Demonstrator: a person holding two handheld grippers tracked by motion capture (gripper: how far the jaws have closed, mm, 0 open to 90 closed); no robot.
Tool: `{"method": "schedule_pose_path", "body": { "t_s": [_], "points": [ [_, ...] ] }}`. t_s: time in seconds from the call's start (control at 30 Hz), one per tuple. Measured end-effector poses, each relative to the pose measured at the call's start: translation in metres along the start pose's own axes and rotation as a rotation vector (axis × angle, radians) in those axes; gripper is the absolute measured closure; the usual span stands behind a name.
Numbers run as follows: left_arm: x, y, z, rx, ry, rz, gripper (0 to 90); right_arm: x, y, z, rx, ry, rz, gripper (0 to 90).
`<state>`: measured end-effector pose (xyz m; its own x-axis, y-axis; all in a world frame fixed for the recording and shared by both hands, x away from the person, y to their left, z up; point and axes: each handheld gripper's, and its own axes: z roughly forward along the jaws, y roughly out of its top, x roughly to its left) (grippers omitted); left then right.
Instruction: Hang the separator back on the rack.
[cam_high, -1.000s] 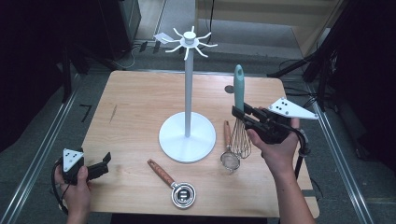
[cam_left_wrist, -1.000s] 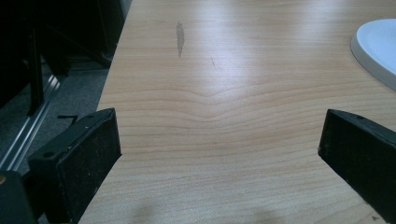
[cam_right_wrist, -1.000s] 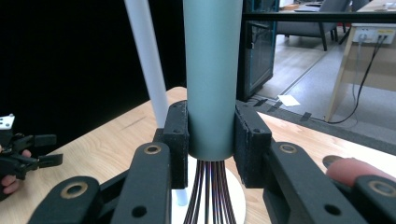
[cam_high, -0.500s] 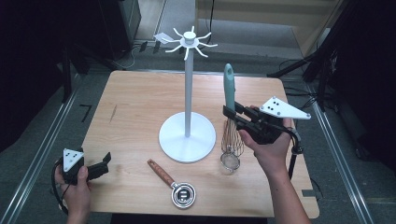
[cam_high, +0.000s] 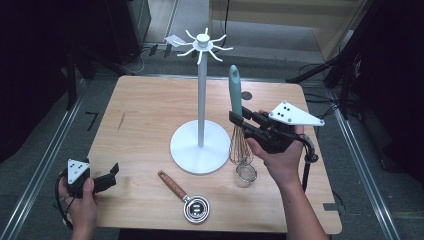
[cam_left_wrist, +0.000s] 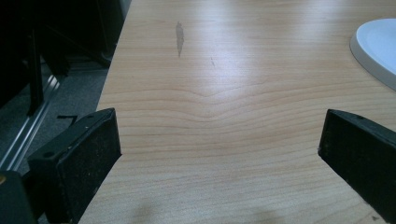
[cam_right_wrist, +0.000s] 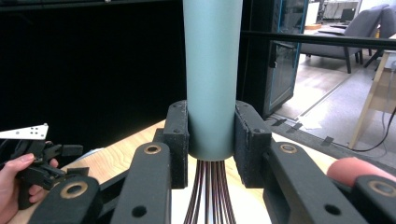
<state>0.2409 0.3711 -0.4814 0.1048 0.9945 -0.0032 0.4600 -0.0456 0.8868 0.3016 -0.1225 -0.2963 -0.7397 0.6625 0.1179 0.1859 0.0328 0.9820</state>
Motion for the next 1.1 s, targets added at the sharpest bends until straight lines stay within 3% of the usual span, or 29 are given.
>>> {"method": "schedule_pose_path", "body": {
  "t_s": [0.8,1.1],
  "points": [
    [0.000,0.000,0.000,0.002,-0.005,0.002,0.0,0.012,0.018,0.006,-0.058,0.050,-0.010,70.9],
    [0.000,0.000,0.000,0.003,-0.006,0.001,0.0,0.013,0.020,0.014,-0.049,0.050,-0.006,71.0]
  ]
}}
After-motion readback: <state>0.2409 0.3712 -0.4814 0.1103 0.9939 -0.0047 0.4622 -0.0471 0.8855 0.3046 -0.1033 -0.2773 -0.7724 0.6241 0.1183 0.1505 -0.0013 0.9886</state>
